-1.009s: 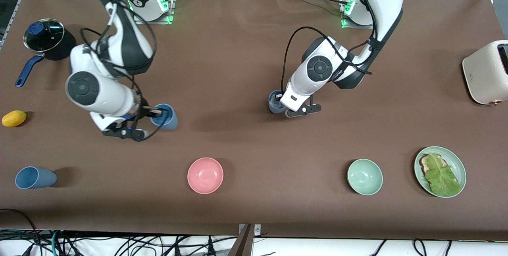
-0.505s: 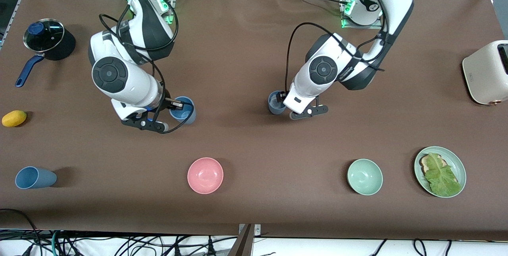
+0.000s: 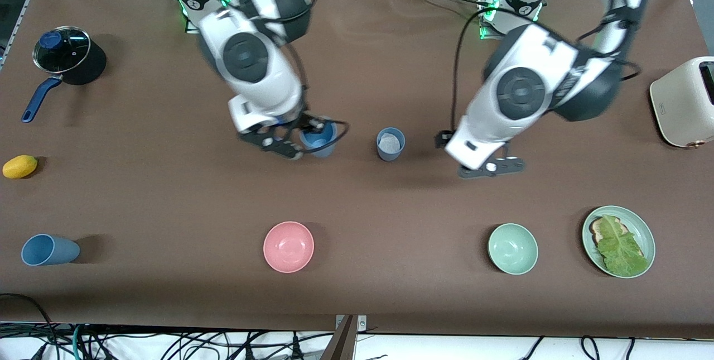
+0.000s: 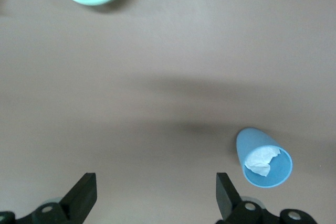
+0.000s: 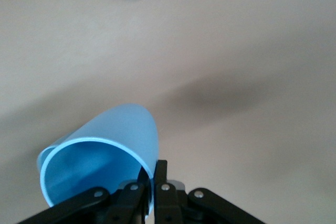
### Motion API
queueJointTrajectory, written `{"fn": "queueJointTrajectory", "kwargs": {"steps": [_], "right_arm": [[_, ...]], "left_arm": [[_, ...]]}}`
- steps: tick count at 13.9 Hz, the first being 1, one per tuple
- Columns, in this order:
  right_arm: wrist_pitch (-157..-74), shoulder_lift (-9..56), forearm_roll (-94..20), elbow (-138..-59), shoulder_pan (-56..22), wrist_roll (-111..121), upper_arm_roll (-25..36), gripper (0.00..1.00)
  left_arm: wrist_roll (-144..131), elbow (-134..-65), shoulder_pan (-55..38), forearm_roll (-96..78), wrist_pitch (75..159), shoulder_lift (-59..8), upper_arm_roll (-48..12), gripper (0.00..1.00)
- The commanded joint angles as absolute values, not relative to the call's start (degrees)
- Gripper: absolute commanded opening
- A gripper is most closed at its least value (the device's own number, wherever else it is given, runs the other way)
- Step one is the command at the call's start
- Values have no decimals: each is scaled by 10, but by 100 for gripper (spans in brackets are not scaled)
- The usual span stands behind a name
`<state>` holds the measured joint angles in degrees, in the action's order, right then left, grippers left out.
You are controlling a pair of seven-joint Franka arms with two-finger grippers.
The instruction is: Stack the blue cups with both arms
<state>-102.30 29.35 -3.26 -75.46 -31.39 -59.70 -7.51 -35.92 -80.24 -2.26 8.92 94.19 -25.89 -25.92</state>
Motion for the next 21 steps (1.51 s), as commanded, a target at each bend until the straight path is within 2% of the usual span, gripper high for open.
{"fn": "queueJointTrajectory", "kwargs": {"steps": [1, 3, 7, 10, 15, 21], "right_arm": [[-1012, 373, -33, -640, -365, -680, -69, 0], [-1026, 407, -33, -609, -384, -701, -69, 0], [-1088, 435, -37, -609, -405, -744, -71, 0], [-1089, 446, -39, -609, -413, -745, -72, 0], [-1085, 447, -66, -610, -413, -748, -76, 0], [-1089, 459, -65, -613, -414, -746, -76, 0]], "left_arm": [[-288, -791, 17, 90, 908, -221, -266, 100], [-252, -790, 30, 89, 874, -197, -267, 100], [-190, -790, 71, 42, 846, -156, -260, 100], [-114, -816, 57, 19, 850, -105, -199, 100], [-28, -989, 5, -29, 955, 9, -78, 100], [-16, -994, 10, -24, 940, 11, -75, 100]]}}
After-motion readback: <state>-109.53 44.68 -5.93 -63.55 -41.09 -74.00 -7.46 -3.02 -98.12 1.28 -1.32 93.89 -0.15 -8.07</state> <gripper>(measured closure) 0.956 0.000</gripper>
